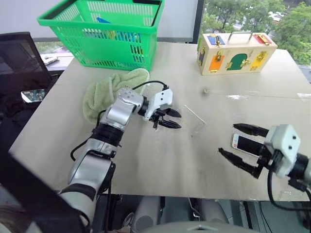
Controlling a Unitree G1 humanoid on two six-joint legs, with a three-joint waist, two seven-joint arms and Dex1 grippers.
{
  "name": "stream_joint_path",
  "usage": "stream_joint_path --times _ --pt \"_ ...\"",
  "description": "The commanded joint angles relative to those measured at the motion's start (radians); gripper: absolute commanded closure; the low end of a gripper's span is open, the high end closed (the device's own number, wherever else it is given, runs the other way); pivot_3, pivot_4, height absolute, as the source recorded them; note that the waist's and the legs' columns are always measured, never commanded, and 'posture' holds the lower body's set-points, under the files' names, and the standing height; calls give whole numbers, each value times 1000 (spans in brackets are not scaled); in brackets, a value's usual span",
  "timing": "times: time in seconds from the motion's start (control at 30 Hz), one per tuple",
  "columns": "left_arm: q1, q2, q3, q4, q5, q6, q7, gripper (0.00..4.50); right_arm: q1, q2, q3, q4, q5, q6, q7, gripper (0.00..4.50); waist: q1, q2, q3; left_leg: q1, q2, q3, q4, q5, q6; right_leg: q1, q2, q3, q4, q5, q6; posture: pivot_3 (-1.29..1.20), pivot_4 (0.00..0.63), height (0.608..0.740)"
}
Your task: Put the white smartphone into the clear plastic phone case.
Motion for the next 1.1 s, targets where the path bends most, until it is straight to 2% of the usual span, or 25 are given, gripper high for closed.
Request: stream_joint_path --times 0.03,0.23,0.43,0.73,0.83,0.87,0.97,1.1 --pt "-72 -48 -26 161 29 -134 -4 1894 -95 -42 -35 71 74 49 56 0 3 0 0 0 0 0 0 0 0 0 0 0 0 0 0 0 150 740" --pt "-197 -129 -58 425 111 -326 53 1894 -161 -116 -86 168 100 93 187 0 7 -1 1 -3 -1 1 1 -2 3 0 -1 0 -1 1 -1 0 150 740" --pt "-276 -200 -57 571 170 -410 121 1894 -176 -129 -152 151 127 138 202 0 5 -1 1 -3 -2 2 2 -3 5 0 -1 1 -2 3 2 0 150 740" --pt "-295 -220 -53 652 233 -433 134 1894 53 -58 -497 75 129 219 248 0 6 -1 1 -4 -2 2 3 -3 5 0 -1 1 -2 5 5 0 150 740" --pt "-287 -229 -64 671 261 -432 160 2742 88 -54 -557 73 128 226 274 0 5 -1 0 -3 -2 2 3 -3 5 0 -1 2 -2 4 4 0 150 740" --pt "-284 -232 -63 676 265 -428 166 3293 89 -53 -560 72 125 226 270 0 4 -1 0 -1 -1 2 3 -3 5 1 -1 3 -2 4 5 0 150 740" --pt "-284 -234 -44 674 253 -415 147 4356 74 -51 -559 61 157 231 252 0 4 0 0 0 -1 3 3 -3 5 1 -1 3 -2 3 7 0 150 740" --pt "-288 -214 16 616 181 -321 45 4356 90 -40 -538 34 145 228 237 0 4 -1 0 -1 -1 3 3 -3 5 1 -1 4 -2 4 6 0 150 740"
